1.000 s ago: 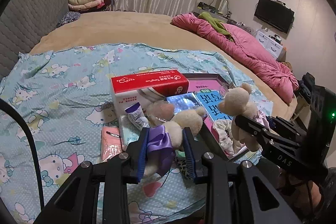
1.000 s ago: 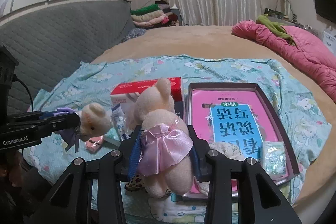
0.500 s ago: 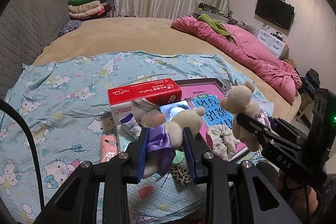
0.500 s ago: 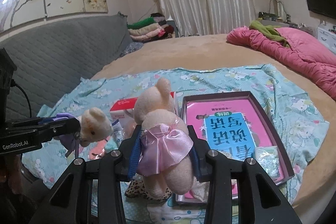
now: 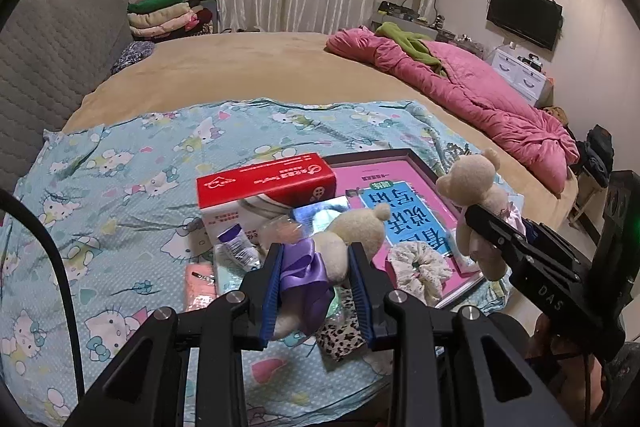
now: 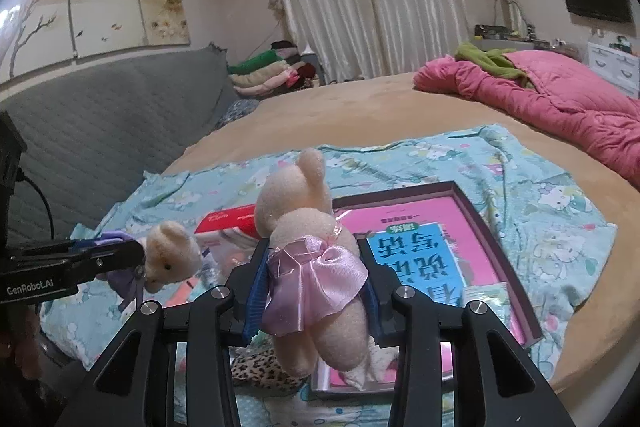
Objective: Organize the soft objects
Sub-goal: 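Lift the purple-bow bear with the left tool while the right tool carries the pink-dress bear toward the tray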
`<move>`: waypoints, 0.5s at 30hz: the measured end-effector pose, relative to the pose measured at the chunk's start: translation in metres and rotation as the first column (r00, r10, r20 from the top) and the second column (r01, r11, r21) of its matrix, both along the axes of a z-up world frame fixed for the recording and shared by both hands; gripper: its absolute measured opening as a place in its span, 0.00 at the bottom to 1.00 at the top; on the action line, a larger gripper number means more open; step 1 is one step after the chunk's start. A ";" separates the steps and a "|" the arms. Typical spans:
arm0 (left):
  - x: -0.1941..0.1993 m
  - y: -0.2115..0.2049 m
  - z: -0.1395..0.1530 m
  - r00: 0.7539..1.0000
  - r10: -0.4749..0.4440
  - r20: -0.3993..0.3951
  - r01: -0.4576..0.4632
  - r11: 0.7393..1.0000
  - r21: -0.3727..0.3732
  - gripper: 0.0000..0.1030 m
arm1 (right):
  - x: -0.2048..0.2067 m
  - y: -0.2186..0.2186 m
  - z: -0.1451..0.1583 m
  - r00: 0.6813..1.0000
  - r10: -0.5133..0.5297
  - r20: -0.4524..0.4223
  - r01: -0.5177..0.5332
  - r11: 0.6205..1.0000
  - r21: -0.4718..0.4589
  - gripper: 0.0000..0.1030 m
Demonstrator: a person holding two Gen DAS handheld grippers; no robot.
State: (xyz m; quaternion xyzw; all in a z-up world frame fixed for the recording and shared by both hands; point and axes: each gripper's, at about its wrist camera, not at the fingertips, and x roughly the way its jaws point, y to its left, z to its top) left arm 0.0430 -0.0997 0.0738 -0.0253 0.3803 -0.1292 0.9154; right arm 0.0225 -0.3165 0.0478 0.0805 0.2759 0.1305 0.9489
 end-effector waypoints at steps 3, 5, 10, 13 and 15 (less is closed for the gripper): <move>0.003 -0.007 0.001 1.000 -0.010 0.000 0.010 1.000 0.004 0.31 | 0.000 -0.010 0.002 1.000 -0.024 0.008 0.024 1.000 0.011 0.40; 0.005 -0.013 0.001 1.000 -0.020 -0.003 0.020 1.000 0.005 0.31 | 0.001 -0.016 0.003 0.999 -0.041 0.013 0.041 0.999 0.014 0.40; 0.012 -0.029 0.005 0.999 -0.041 -0.004 0.041 0.999 0.008 0.31 | 0.003 -0.031 0.004 0.997 -0.075 0.018 0.074 0.997 0.035 0.40; 0.017 -0.038 0.007 0.999 -0.052 -0.002 0.052 0.999 0.005 0.31 | 0.003 -0.040 0.004 0.995 -0.094 0.019 0.093 0.995 0.048 0.40; 0.021 -0.045 0.008 0.998 -0.060 -0.005 0.060 0.998 0.002 0.31 | 0.004 -0.046 0.004 0.994 -0.111 0.019 0.109 0.992 0.055 0.40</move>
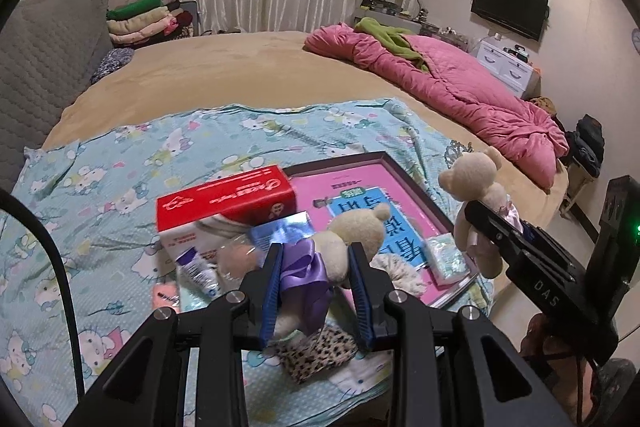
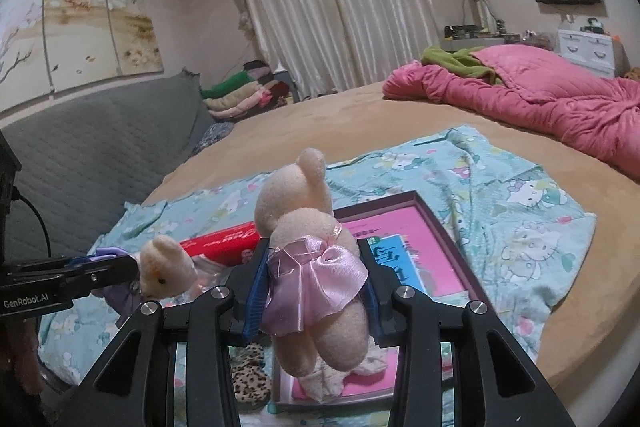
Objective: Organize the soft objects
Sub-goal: 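Lift the purple-bow bear with the left tool while the right tool carries the pink-dress bear toward the tray, then lower the purple-bow bear onto the book with the left tool while the right tool releases the pink-dress bear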
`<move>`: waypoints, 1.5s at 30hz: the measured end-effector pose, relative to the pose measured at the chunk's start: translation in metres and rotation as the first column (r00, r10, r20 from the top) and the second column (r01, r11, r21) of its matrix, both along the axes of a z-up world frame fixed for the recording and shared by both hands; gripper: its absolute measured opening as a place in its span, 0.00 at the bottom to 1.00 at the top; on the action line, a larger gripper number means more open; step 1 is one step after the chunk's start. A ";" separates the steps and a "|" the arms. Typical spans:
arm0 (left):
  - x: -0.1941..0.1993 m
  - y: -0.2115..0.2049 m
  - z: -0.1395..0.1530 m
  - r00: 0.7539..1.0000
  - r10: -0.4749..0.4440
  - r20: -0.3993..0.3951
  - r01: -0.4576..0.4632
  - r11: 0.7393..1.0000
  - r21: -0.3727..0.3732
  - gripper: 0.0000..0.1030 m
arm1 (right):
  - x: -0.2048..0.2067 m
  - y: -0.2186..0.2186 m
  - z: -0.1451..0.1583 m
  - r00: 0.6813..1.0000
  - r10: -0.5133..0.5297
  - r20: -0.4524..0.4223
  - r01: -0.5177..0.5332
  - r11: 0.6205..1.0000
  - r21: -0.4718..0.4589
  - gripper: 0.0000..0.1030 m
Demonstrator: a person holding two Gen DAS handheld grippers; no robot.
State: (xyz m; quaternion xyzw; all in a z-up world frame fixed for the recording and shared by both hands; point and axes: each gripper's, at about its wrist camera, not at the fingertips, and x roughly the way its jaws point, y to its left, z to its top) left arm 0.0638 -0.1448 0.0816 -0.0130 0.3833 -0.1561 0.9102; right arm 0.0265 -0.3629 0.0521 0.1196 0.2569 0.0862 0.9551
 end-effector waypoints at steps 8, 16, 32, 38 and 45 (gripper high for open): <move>0.016 -0.032 -0.002 0.999 -0.037 -0.015 0.037 0.999 0.013 0.31 | 0.002 -0.021 0.000 0.999 -0.052 -0.002 0.052 0.998 0.031 0.40; 0.033 -0.056 -0.019 0.998 -0.040 -0.058 0.041 0.999 0.028 0.31 | 0.004 -0.029 -0.003 0.997 -0.075 -0.010 0.076 0.996 0.050 0.40; 0.053 -0.085 -0.052 0.991 -0.049 -0.125 0.056 0.997 0.055 0.31 | 0.005 -0.047 -0.011 0.992 -0.120 -0.035 0.123 0.989 0.080 0.40; 0.057 -0.089 -0.067 0.987 -0.050 -0.151 0.060 0.996 0.062 0.31 | 0.009 -0.046 -0.017 0.992 -0.116 -0.053 0.119 0.990 0.071 0.40; 0.057 -0.093 -0.080 0.984 -0.059 -0.170 0.073 0.995 0.072 0.31 | 0.015 -0.045 -0.028 0.991 -0.114 -0.076 0.119 0.991 0.059 0.40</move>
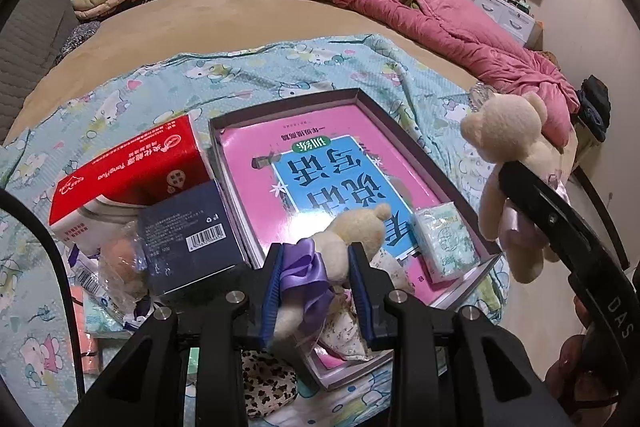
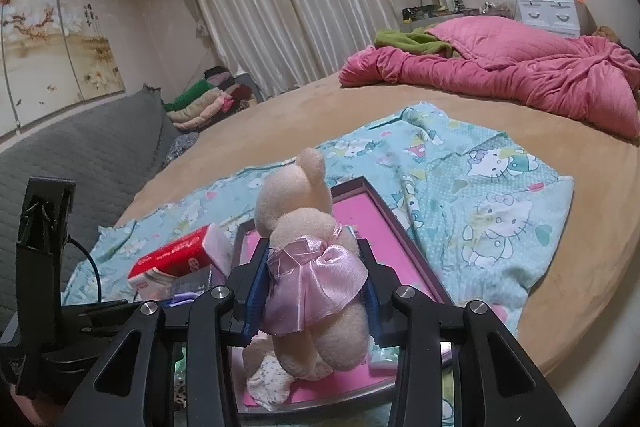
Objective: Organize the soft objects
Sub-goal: 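Lower the purple-bow bear onto the book with the left tool while the right tool releases the pink-dress bear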
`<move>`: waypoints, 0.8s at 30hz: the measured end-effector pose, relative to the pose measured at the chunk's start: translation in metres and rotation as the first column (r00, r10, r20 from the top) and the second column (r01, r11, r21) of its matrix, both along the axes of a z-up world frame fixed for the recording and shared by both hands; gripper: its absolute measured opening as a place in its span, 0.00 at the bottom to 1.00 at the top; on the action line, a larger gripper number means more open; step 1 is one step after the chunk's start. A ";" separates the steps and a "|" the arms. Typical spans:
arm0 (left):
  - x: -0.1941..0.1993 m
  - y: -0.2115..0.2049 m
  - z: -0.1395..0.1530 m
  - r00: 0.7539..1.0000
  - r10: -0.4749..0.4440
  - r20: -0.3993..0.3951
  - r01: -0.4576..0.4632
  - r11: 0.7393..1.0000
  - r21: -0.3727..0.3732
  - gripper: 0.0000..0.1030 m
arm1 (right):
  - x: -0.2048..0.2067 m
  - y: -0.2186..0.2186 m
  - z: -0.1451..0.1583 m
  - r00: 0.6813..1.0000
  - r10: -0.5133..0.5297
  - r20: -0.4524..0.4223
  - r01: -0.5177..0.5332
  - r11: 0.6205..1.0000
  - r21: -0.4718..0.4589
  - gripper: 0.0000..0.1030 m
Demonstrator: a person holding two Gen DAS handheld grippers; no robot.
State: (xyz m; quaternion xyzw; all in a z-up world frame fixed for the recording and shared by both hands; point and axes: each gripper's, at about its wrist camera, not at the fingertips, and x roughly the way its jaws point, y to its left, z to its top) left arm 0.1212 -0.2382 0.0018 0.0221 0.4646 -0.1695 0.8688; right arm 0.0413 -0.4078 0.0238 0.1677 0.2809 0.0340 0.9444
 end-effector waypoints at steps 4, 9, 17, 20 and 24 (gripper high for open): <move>0.003 -0.002 -0.006 1.000 -0.002 -0.011 0.002 1.000 0.003 0.31 | 0.003 0.000 -0.005 1.000 -0.003 -0.017 0.003 1.000 -0.004 0.40; 0.006 -0.005 -0.014 1.000 -0.011 -0.028 0.011 1.000 0.007 0.31 | 0.008 0.005 -0.018 0.998 0.014 -0.069 -0.014 1.000 -0.010 0.40; 0.009 -0.009 -0.025 0.999 -0.021 -0.047 0.021 1.000 0.013 0.31 | 0.015 0.004 -0.036 0.990 0.014 -0.143 -0.015 1.000 -0.008 0.40; 0.009 -0.010 -0.028 0.998 -0.026 -0.055 0.026 1.000 0.009 0.31 | 0.017 0.004 -0.040 0.988 0.020 -0.156 -0.021 1.000 -0.005 0.40; 0.009 -0.011 -0.030 0.997 -0.040 -0.061 0.040 0.999 0.004 0.31 | 0.019 0.007 -0.043 0.985 0.033 -0.171 -0.033 0.999 -0.003 0.40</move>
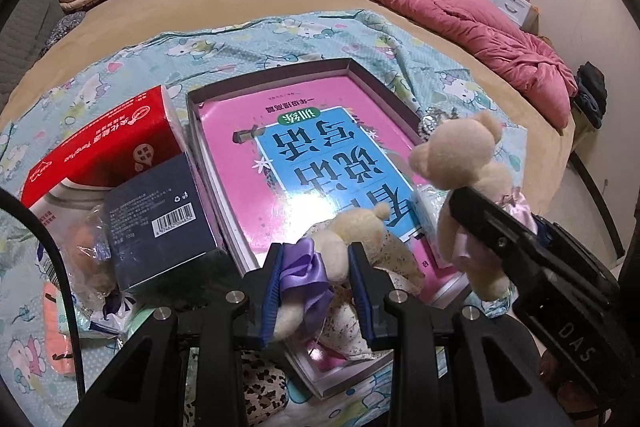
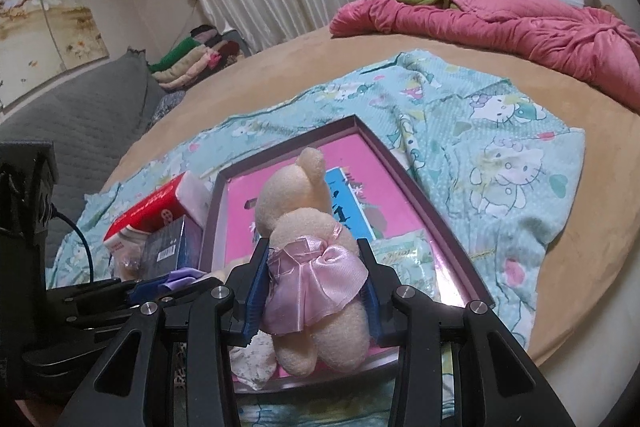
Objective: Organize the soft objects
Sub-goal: 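Lower the purple-bow bear onto the book with the left tool while the right tool releases the pink-dress bear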
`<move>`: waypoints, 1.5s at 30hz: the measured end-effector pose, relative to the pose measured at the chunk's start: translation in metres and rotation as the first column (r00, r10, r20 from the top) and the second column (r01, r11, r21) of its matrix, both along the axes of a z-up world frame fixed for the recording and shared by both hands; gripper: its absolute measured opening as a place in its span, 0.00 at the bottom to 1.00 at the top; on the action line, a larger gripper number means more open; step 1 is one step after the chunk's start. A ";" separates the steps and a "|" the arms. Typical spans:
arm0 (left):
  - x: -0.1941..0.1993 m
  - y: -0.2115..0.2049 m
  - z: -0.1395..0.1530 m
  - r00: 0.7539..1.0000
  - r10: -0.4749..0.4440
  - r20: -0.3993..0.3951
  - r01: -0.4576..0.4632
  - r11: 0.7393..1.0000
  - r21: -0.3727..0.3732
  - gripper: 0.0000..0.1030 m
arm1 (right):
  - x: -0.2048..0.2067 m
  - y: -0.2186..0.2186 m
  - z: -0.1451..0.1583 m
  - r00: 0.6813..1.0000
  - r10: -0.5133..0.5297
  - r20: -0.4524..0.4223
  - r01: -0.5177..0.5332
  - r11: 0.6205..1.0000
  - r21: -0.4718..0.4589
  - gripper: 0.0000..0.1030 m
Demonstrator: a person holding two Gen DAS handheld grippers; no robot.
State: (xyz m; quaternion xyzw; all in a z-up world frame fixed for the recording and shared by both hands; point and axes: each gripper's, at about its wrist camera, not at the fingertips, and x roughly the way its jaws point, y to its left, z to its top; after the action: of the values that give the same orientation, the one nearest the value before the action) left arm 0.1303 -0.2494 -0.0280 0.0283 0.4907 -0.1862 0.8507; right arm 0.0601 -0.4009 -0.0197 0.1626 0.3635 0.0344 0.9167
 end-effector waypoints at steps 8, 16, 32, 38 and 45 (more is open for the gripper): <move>0.008 0.001 -0.007 1.000 0.008 -0.019 -0.008 1.000 -0.002 0.32 | 0.006 0.001 -0.013 0.998 0.001 -0.057 -0.002 1.000 -0.002 0.40; 0.022 0.002 -0.010 0.999 0.028 -0.028 -0.029 1.000 -0.009 0.32 | 0.013 0.006 -0.023 0.994 0.005 -0.109 -0.009 1.000 -0.029 0.41; 0.028 0.009 -0.012 0.998 0.055 -0.044 -0.057 0.998 -0.040 0.34 | 0.023 0.010 -0.037 0.985 -0.028 -0.169 0.011 0.995 -0.100 0.45; 0.028 0.010 -0.012 0.997 0.063 -0.049 -0.066 0.997 -0.050 0.34 | 0.022 0.010 -0.033 0.988 -0.039 -0.149 0.022 0.993 -0.115 0.50; 0.027 0.014 -0.013 0.995 0.076 -0.062 -0.080 0.995 -0.065 0.42 | 0.016 0.010 -0.021 0.994 -0.067 -0.087 0.053 0.986 -0.157 0.58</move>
State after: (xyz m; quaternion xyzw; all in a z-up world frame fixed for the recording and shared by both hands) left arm 0.1574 -0.2359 -0.0415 -0.0251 0.5102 -0.1701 0.8427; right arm 0.0763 -0.3913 -0.0402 0.1034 0.4020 -0.0289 0.9093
